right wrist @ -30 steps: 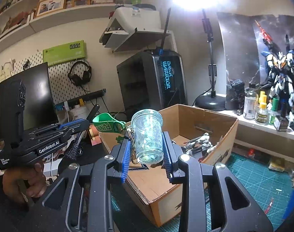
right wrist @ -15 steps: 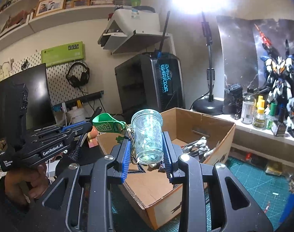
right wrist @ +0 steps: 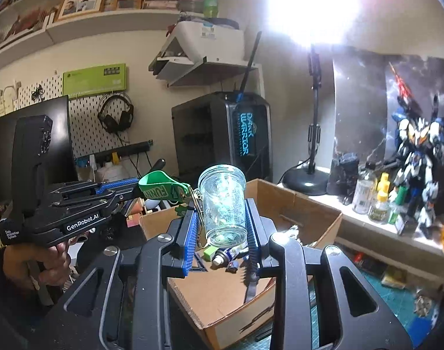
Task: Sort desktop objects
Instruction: 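Lower both tools with the lanyard and brush down into the box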
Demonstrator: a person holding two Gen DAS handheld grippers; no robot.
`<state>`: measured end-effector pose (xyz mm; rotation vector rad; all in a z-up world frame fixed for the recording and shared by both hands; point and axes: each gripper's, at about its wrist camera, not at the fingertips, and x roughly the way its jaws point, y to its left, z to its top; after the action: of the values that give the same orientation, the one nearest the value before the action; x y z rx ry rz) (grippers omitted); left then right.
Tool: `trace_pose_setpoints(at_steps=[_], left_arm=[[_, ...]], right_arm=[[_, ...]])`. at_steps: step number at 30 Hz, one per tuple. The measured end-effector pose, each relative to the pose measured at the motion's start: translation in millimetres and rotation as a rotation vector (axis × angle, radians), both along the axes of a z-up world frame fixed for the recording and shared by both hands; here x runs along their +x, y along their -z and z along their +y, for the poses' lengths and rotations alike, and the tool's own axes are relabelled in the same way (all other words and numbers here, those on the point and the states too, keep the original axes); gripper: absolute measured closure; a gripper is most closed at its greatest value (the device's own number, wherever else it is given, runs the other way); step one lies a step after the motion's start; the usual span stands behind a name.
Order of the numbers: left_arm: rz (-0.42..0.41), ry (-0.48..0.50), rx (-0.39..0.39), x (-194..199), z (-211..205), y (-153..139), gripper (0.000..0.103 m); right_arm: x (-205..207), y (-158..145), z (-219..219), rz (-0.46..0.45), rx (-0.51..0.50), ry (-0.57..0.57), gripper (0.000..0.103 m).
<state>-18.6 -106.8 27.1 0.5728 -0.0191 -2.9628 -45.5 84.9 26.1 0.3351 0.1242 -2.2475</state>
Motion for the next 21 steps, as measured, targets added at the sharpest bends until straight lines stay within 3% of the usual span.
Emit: trace_pose_setpoints(at_steps=[9,21], left_arm=[[0.005,0.006,-0.031,-20.0,-2.7,-22.5,0.092],[-0.049,0.021,-0.064,-59.7,-10.4,-37.2,0.092]], right_arm=[[-14.7,-28.3,-4.8,0.039,0.014,0.001,0.075],[-53.3,-49.3,-16.5,-0.005,0.061,-0.013,0.075]])
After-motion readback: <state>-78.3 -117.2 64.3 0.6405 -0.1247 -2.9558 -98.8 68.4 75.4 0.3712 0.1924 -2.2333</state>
